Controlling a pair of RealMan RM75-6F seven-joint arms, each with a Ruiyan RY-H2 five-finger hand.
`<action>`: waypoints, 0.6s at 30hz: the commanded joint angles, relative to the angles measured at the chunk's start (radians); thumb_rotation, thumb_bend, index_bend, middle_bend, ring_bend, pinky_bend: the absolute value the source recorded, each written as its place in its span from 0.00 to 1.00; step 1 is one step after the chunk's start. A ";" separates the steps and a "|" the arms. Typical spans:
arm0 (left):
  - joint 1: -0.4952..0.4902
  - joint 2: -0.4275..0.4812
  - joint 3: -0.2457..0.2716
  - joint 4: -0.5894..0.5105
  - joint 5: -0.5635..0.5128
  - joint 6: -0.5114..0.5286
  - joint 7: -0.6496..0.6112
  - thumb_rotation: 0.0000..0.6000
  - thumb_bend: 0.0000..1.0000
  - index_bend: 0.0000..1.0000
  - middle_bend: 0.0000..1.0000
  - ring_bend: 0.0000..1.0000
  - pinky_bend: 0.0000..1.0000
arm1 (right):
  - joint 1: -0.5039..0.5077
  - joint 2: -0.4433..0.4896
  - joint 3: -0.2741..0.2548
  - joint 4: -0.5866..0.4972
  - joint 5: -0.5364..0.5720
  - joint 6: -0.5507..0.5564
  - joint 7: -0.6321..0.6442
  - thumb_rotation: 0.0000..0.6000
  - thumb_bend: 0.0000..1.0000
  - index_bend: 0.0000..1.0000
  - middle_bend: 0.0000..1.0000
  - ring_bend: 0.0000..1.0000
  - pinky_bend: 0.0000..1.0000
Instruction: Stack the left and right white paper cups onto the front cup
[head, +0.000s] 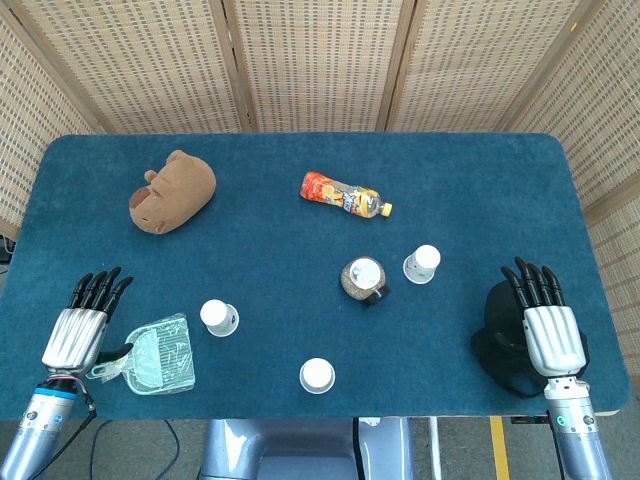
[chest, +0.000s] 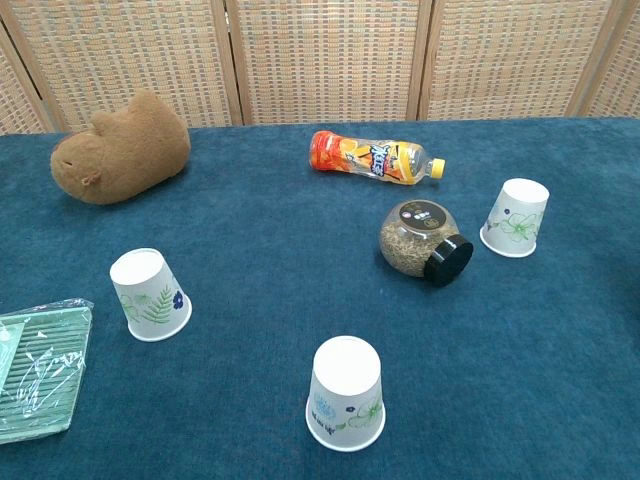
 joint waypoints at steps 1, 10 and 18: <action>-0.029 0.010 -0.016 -0.013 -0.011 -0.036 0.003 1.00 0.06 0.19 0.00 0.00 0.00 | 0.002 -0.002 -0.001 0.002 0.002 -0.005 0.001 1.00 0.08 0.12 0.00 0.00 0.00; -0.109 0.024 -0.052 -0.059 -0.053 -0.141 0.058 1.00 0.06 0.29 0.00 0.00 0.00 | 0.004 -0.002 0.001 0.003 0.005 -0.009 0.006 1.00 0.08 0.12 0.00 0.00 0.00; -0.206 0.001 -0.081 -0.117 -0.151 -0.276 0.167 1.00 0.13 0.29 0.00 0.00 0.00 | 0.006 0.002 0.003 0.003 0.009 -0.014 0.024 1.00 0.08 0.12 0.00 0.00 0.00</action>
